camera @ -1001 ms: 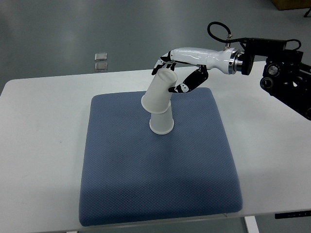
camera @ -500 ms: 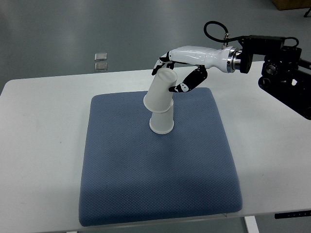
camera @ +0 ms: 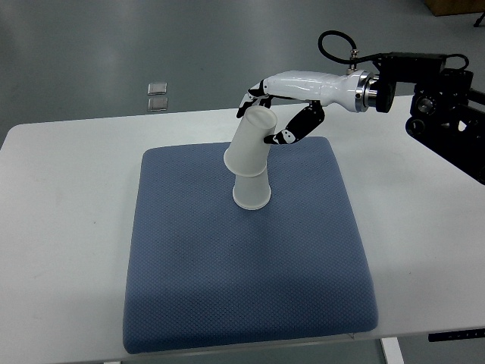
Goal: Stack paper cups
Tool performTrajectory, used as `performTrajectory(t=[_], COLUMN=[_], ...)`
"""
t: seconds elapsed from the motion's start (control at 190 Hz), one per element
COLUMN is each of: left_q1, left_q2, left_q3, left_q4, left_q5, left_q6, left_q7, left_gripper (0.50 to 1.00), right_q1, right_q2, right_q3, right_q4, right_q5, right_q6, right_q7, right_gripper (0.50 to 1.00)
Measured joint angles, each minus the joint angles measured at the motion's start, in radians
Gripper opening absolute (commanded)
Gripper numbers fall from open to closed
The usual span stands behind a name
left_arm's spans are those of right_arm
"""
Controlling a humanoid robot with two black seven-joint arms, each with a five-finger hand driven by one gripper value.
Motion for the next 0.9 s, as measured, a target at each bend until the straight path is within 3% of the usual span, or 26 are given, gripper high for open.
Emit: performTrajectory(t=[0.901], left_q1=[0.0], left_q2=[0.0], left_q3=[0.0], left_q4=[0.0], left_q5=[0.0], left_q6=[0.0], left_q7=[0.0], left_gripper=[1.0], right_q1=[-0.015], right_q2=[0.01], right_q3=[-0.014], right_q4=[-0.017], right_q5=[-0.051], right_q6=[-0.017], right_q7=[-0.002], right_gripper=[0.639])
